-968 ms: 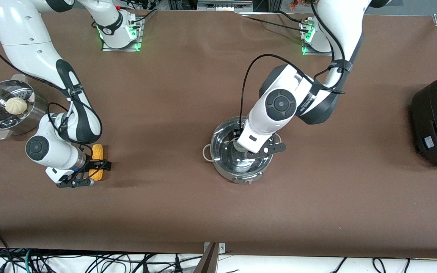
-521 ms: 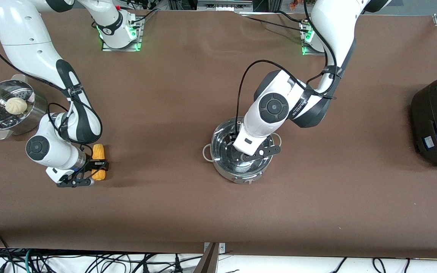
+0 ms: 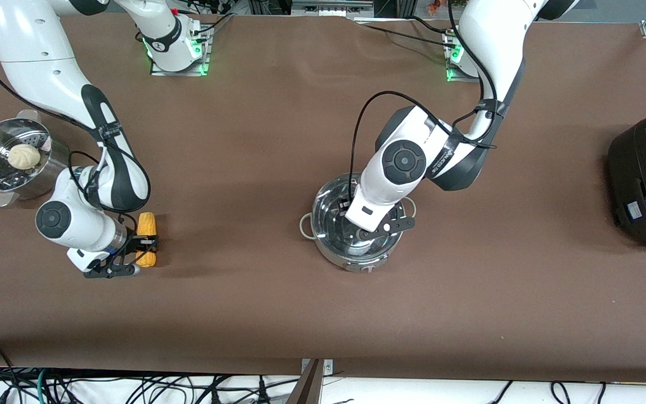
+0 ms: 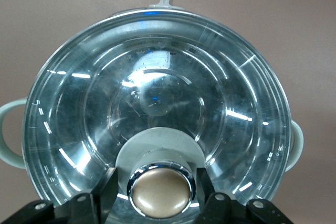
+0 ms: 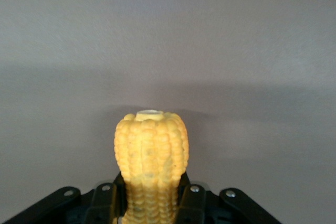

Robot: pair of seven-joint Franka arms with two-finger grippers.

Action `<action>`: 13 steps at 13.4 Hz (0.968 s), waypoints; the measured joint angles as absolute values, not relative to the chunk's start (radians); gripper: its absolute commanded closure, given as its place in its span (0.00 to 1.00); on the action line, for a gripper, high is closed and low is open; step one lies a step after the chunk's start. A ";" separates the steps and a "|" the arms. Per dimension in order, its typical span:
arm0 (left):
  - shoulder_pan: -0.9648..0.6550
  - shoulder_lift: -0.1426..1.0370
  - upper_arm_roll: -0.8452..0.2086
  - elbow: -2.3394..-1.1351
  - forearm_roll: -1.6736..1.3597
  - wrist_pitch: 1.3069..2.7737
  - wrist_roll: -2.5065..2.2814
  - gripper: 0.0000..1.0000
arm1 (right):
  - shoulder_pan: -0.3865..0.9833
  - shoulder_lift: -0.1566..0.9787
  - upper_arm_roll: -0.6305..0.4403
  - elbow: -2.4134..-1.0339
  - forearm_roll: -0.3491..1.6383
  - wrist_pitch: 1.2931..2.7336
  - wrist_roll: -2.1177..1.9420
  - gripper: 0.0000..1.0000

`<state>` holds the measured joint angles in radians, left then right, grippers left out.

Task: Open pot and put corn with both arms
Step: 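Grasp the corn with the right gripper while the left gripper grasps the knob, then lift the glass lid off the pot with the left gripper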

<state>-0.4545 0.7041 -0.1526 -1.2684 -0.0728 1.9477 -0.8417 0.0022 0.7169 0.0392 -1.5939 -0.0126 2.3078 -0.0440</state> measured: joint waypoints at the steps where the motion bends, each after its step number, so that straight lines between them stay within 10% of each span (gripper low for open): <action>1: -0.455 0.704 -0.152 -1.268 -0.073 1.948 -0.842 0.63 | 0.002 0.707 0.039 -1.582 -0.013 2.280 -0.044 0.83; 4: -0.458 0.706 -0.152 -1.259 -0.072 1.949 -0.842 1.00 | 0.002 0.684 0.041 -1.507 -0.013 2.157 -0.044 0.83; 13: -0.429 0.675 -0.141 -1.212 -0.072 1.801 -0.839 1.00 | 0.004 0.652 0.092 -1.144 0.010 1.688 -0.044 0.83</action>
